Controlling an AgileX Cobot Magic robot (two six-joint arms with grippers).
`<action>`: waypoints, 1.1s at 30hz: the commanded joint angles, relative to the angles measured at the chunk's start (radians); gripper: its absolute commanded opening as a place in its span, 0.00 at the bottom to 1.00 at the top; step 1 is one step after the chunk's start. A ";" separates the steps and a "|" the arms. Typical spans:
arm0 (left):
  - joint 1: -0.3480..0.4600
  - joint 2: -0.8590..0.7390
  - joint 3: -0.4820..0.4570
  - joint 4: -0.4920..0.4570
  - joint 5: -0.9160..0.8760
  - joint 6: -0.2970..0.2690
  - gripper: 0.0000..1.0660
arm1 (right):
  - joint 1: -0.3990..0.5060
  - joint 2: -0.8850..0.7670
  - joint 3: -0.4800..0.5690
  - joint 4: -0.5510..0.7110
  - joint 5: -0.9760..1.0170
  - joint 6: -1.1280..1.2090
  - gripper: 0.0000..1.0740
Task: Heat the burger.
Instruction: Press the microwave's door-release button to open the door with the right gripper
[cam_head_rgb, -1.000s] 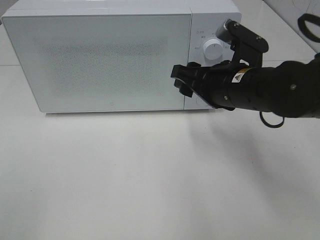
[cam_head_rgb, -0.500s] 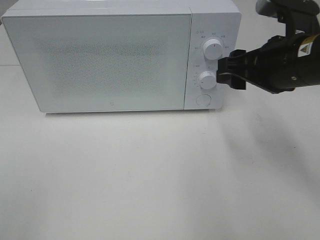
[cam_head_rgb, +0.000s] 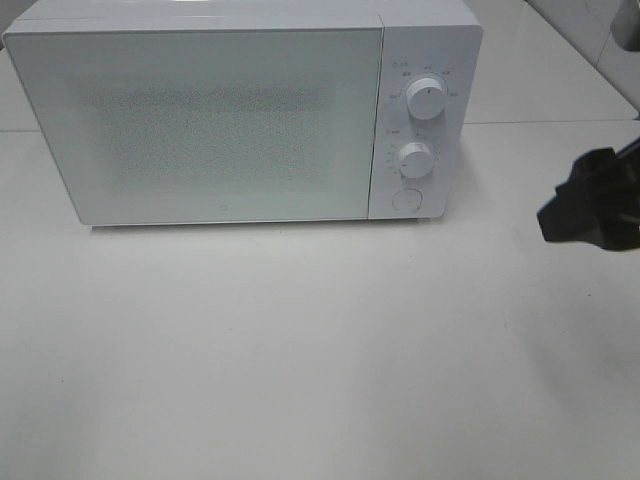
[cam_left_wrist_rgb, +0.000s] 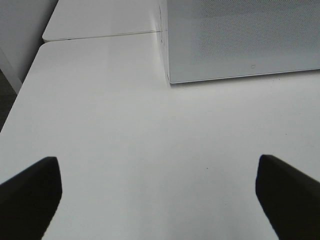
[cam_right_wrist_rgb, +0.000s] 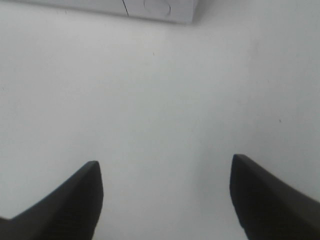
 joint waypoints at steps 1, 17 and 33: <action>0.005 -0.022 0.003 -0.002 0.000 -0.003 0.92 | -0.006 -0.044 0.001 -0.005 0.194 -0.045 0.64; 0.005 -0.022 0.003 -0.002 0.000 -0.003 0.92 | -0.007 -0.497 0.127 -0.082 0.288 -0.085 0.64; 0.005 -0.022 0.003 -0.002 0.000 -0.003 0.92 | -0.250 -0.897 0.225 -0.080 0.322 -0.067 0.75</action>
